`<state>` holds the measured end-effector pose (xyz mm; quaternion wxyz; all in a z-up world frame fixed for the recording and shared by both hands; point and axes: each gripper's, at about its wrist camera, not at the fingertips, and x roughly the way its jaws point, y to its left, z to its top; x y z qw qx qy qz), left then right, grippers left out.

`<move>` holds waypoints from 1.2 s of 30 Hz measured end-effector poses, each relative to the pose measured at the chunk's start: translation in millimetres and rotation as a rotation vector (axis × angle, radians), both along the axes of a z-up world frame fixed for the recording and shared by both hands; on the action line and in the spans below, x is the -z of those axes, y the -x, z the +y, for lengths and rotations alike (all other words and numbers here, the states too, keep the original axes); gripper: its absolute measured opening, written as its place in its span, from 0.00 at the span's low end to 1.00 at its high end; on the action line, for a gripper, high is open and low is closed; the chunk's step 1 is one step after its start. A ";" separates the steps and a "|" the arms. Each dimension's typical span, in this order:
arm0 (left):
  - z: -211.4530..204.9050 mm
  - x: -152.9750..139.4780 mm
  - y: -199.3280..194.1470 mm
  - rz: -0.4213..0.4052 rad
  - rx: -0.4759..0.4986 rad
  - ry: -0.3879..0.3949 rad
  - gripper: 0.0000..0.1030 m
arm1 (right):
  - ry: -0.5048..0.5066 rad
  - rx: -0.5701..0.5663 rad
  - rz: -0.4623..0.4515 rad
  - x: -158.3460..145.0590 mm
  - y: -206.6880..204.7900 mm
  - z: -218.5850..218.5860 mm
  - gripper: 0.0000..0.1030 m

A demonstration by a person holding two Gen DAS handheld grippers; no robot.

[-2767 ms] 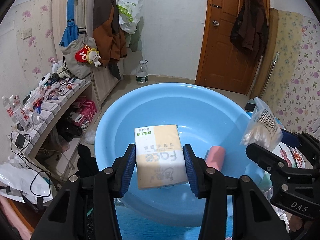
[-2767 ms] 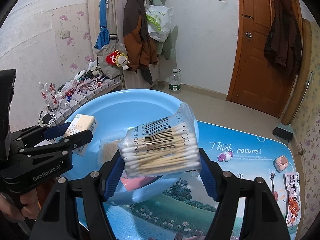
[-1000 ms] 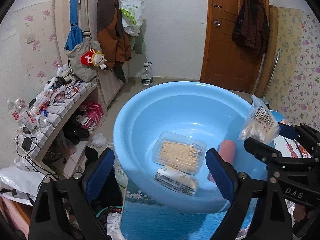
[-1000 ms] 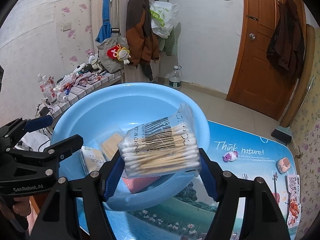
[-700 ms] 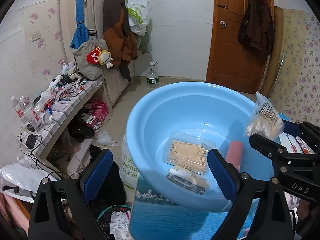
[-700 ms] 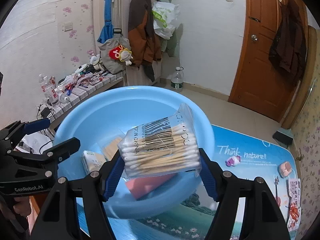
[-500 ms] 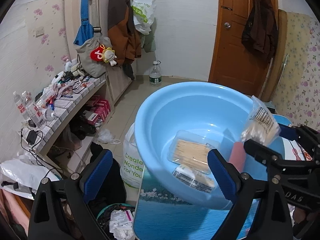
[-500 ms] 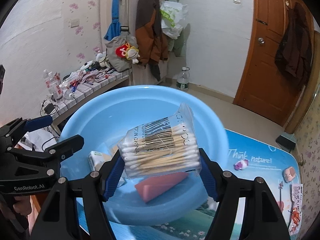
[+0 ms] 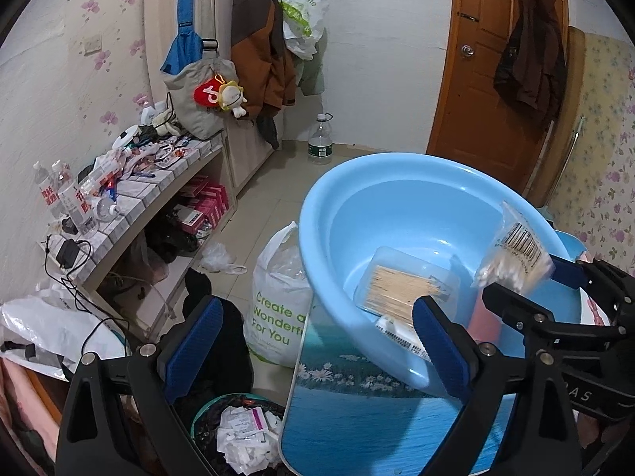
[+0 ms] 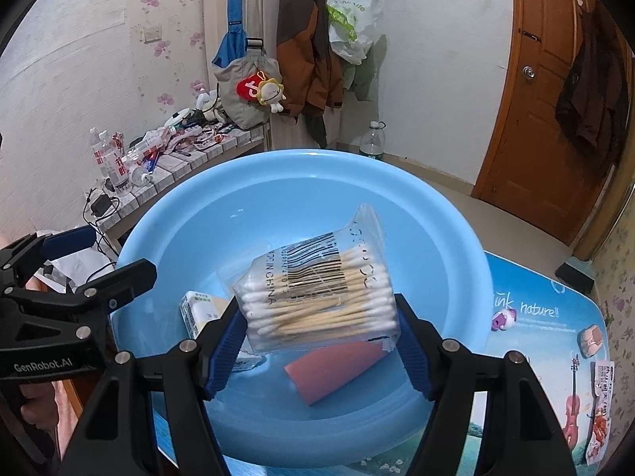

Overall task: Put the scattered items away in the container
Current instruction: 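Lower the cotton swab bag into the basin and open the right gripper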

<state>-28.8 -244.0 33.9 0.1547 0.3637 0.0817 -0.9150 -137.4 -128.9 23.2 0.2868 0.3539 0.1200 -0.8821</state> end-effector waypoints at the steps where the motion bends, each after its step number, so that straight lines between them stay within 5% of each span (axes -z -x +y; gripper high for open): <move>1: -0.5 1.1 -0.5 -0.001 -0.001 -0.001 0.95 | 0.000 0.000 0.001 -0.1 0.4 0.4 0.70; 24: -1.2 -2.3 -4.2 0.004 -0.009 -0.001 0.95 | -0.009 0.018 -0.021 7.8 2.5 -8.0 0.70; 36: 7.2 -14.3 -14.1 0.025 -0.006 0.021 0.95 | 0.001 0.036 0.008 -5.7 -11.8 1.8 0.83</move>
